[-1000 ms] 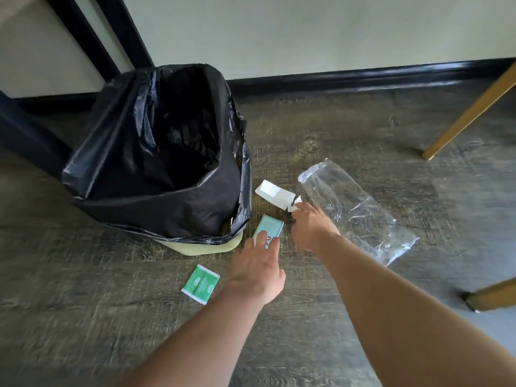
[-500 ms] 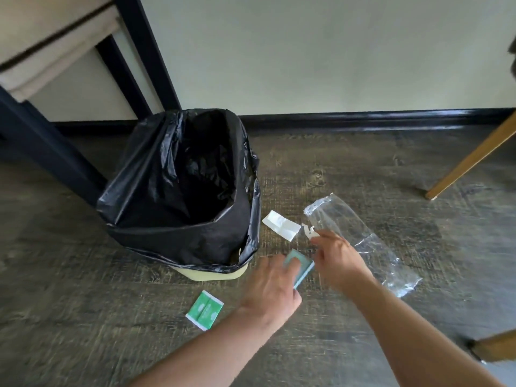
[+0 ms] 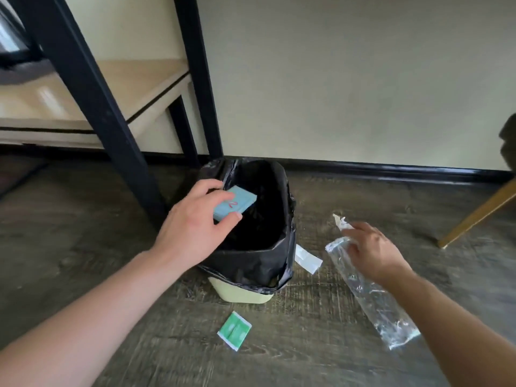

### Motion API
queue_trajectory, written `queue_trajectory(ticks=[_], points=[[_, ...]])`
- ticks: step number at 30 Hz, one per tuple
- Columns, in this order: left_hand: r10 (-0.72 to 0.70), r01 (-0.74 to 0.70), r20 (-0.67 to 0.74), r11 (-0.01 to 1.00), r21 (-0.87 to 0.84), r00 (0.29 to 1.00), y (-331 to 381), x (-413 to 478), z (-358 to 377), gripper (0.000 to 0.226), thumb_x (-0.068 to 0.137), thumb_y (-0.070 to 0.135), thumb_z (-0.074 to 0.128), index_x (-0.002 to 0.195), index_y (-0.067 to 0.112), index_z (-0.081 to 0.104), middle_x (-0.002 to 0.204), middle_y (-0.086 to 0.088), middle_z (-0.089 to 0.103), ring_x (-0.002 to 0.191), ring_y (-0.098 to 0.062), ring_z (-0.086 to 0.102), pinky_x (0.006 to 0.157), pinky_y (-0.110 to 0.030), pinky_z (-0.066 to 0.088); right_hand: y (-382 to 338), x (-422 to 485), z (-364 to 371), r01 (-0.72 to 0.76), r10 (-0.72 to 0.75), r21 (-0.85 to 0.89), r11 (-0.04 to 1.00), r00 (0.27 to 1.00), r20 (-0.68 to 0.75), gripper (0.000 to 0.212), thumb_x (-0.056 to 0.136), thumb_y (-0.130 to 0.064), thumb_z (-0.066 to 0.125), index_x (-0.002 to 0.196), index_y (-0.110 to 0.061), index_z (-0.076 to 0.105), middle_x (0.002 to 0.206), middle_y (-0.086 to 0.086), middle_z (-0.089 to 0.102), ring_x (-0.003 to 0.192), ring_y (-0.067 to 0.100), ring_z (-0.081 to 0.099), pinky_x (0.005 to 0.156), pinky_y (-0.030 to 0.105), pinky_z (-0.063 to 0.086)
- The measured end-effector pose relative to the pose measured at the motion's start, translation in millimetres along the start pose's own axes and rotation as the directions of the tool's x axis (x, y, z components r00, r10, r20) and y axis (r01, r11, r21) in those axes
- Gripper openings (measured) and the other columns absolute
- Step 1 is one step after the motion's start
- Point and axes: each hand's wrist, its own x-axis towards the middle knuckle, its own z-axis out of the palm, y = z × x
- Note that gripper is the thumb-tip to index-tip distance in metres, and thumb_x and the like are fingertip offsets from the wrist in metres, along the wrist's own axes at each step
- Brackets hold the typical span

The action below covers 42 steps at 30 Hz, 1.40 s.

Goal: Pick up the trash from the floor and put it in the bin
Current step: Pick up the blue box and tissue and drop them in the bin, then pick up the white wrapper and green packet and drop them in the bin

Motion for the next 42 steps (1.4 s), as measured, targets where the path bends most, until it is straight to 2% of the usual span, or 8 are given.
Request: queue_trajectory(ticks=[3, 7, 13, 17, 27, 31, 37, 42], points=[[0.013, -0.018, 0.139, 0.999, 0.033, 0.99, -3.7, -13.9, -0.7, 0.042, 0.091, 0.056, 0.059, 0.126, 0.034, 0.067, 0.148, 0.016, 0.051, 0.093, -0.017, 0.068, 0.095, -0.039, 0.051, -15.9, 0.7, -23.7, 0.041, -0.042, -0.01, 0.999, 0.998, -0.047, 0.023, 0.093, -0.008, 0.054, 0.103, -0.016, 0.073, 0.121, 0.006, 0.064, 0.118, 0.038, 0.062, 0.087, 0.032, 0.045], [0.111, -0.139, 0.197, 0.981, 0.134, 0.974, -20.4, -38.9, -8.7, 0.054, 0.089, 0.06, 0.035, 0.117, 0.034, 0.073, 0.125, 0.017, 0.066, 0.118, -0.01, 0.059, 0.103, -0.04, 0.049, -69.5, -0.4, -72.1, 0.206, -0.192, 0.04, 0.978, 0.955, -0.225, 0.031, 0.099, -0.016, 0.054, 0.124, -0.016, 0.073, 0.134, 0.003, 0.067, 0.114, 0.027, 0.069, 0.091, 0.032, 0.051], [0.156, -0.233, 0.321, 0.948, 0.217, 0.934, -28.1, -61.0, 9.6, 0.067, 0.097, 0.056, 0.026, 0.157, 0.028, 0.033, 0.168, 0.006, 0.032, 0.159, -0.014, 0.018, 0.13, -0.046, 0.006, -184.9, 22.7, -76.9, 0.462, -0.473, -0.105, 0.881, 0.872, -0.129, 0.036, 0.089, -0.023, 0.047, 0.108, -0.016, 0.077, 0.134, 0.005, 0.071, 0.118, 0.033, 0.068, 0.102, 0.041, 0.051], [0.168, -0.248, 0.308, 0.938, 0.243, 0.937, -40.0, -70.7, 13.2, 0.069, 0.099, 0.054, 0.028, 0.161, 0.025, 0.02, 0.17, 0.004, 0.028, 0.16, -0.014, 0.013, 0.13, -0.047, 0.003, -203.1, 34.3, -51.6, 0.404, -0.371, -0.198, 0.893, 0.91, 0.184, 0.033, 0.095, -0.033, 0.047, 0.112, -0.033, 0.075, 0.166, -0.006, 0.038, 0.142, 0.026, 0.05, 0.114, 0.047, 0.032], [0.236, -0.267, 0.193, 0.951, 0.154, 0.952, -52.2, -91.1, 4.2, 0.068, 0.099, 0.041, 0.052, 0.158, 0.017, 0.03, 0.167, 0.0, 0.03, 0.158, -0.017, 0.02, 0.129, -0.045, 0.016, -123.9, 15.0, -41.7, 0.226, -0.176, 0.16, 0.961, 0.945, -0.274, 0.034, 0.096, -0.022, 0.055, 0.126, -0.021, 0.07, 0.145, -0.001, 0.06, 0.13, 0.024, 0.06, 0.107, 0.035, 0.044], [0.39, -0.388, 0.008, 0.912, 0.132, 0.921, -74.9, -139.5, 20.0, 0.048, 0.089, 0.029, 0.062, 0.134, 0.012, 0.056, 0.143, -0.011, 0.051, 0.129, -0.028, 0.05, 0.108, -0.052, 0.043, -69.5, -2.8, -28.7, 0.128, -0.082, 0.154, 0.98, 0.958, -0.274, 0.035, 0.098, -0.022, 0.057, 0.132, -0.019, 0.065, 0.144, 0.001, 0.06, 0.127, 0.025, 0.061, 0.105, 0.039, 0.047], [0.547, -0.54, -0.028, 0.833, 0.124, 0.837, -34.7, -123.5, 54.8, 0.061, 0.087, 0.029, 0.066, 0.143, 0.014, 0.05, 0.154, -0.011, 0.042, 0.141, -0.029, 0.044, 0.119, -0.051, 0.03, -36.4, -1.4, 2.4, 0.087, -0.058, 0.126, 0.988, 0.975, -0.214, 0.033, 0.097, -0.02, 0.059, 0.128, -0.015, 0.068, 0.138, 0.007, 0.064, 0.113, 0.031, 0.067, 0.094, 0.036, 0.049], [0.552, -0.569, 0.171, 0.819, 0.073, 0.816, -30.4, -138.2, 83.4, 0.044, 0.092, 0.033, 0.062, 0.133, 0.017, 0.06, 0.141, -0.007, 0.061, 0.129, -0.026, 0.056, 0.109, -0.043, 0.046, -21.0, 0.8, 48.7, 0.055, -0.043, 0.139, 0.989, 0.995, -0.088, 0.033, 0.096, -0.017, 0.06, 0.128, -0.015, 0.067, 0.14, 0.01, 0.064, 0.119, 0.032, 0.066, 0.094, 0.038, 0.053]])
